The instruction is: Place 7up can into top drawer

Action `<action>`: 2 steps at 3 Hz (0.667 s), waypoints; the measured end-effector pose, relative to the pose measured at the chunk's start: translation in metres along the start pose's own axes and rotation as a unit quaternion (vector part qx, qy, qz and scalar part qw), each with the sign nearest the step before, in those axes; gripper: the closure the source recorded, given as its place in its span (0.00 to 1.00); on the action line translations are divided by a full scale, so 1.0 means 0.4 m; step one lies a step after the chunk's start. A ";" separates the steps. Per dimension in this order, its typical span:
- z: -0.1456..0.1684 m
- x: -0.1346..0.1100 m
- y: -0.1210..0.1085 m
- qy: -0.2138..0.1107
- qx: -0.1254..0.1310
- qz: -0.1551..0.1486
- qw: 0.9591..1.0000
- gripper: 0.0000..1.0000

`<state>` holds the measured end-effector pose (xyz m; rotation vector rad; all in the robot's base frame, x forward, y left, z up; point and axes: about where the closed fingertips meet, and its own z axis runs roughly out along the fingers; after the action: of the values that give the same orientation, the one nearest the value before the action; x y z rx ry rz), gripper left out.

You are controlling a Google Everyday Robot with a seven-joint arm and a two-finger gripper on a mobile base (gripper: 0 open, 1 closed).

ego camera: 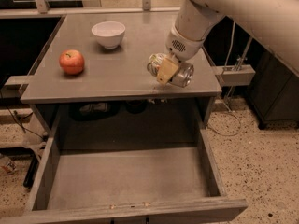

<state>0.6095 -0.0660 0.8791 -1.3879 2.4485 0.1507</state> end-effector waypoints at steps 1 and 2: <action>-0.034 0.022 0.045 0.003 0.008 0.004 1.000 1.00; -0.019 0.079 0.160 0.019 -0.017 0.022 0.999 1.00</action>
Offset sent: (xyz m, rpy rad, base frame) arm -0.1341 0.0124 -0.0396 -0.0155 0.1696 -0.0539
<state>0.5384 -0.0602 0.8718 -1.3637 2.5202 0.1774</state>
